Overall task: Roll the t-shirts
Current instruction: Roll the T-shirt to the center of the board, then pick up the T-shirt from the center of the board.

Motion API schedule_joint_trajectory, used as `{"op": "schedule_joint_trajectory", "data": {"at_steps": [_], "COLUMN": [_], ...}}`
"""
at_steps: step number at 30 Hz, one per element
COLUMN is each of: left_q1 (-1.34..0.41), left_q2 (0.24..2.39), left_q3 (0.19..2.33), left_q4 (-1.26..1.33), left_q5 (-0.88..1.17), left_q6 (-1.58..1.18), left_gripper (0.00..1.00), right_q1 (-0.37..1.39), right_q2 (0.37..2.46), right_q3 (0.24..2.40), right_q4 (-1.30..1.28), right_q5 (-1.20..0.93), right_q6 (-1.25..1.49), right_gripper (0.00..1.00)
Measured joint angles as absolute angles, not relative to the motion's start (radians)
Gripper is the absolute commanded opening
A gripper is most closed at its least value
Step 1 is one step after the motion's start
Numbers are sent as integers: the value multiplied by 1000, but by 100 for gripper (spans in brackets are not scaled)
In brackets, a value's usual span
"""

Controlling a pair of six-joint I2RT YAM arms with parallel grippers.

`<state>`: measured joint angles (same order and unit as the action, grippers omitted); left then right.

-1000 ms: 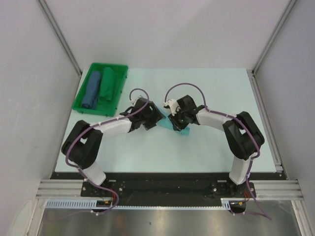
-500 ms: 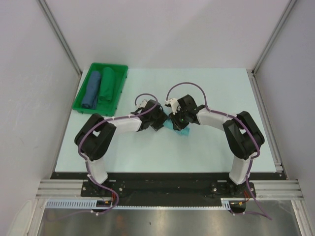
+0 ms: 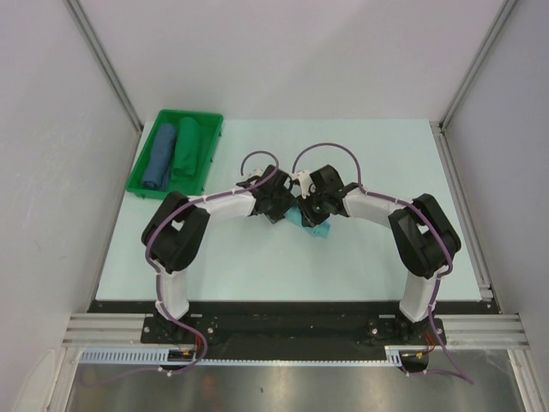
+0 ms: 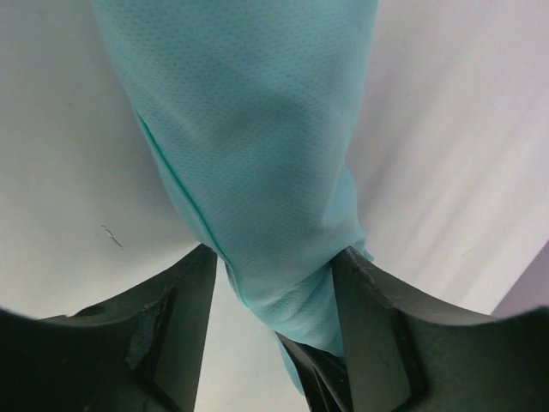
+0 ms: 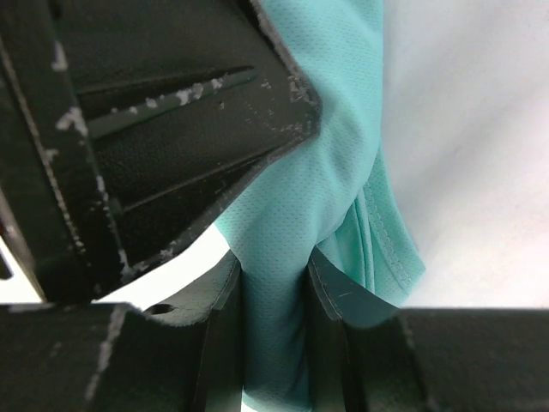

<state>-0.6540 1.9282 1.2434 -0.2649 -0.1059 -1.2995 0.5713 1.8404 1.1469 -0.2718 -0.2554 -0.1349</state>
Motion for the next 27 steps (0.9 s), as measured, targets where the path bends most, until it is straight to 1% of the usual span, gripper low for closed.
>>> {"op": "schedule_joint_trajectory", "data": {"at_steps": [3,18,26,27], "left_q1": [-651,-632,-625,-625], "left_q2": [1934,2033,2067,2075], "left_q3": [1258,1411,1456,1465], "left_q4": [-295,-399,-411,-414], "left_q5": [-109,-77,-47,-46], "left_q6": [-1279,-1119,-1069,-1065], "left_gripper": [65,66,49,43], "right_q1": [571,563,558,558], "right_q2": [1840,1855,1859,1859], "right_q3": [1147,1157,1158,1158], "right_q4": [-271,-256,-247,-245], "right_q5": [-253,-258,-268,-269], "right_q6": [-108,99,185,193], "right_gripper": [27,27,27,27]}}
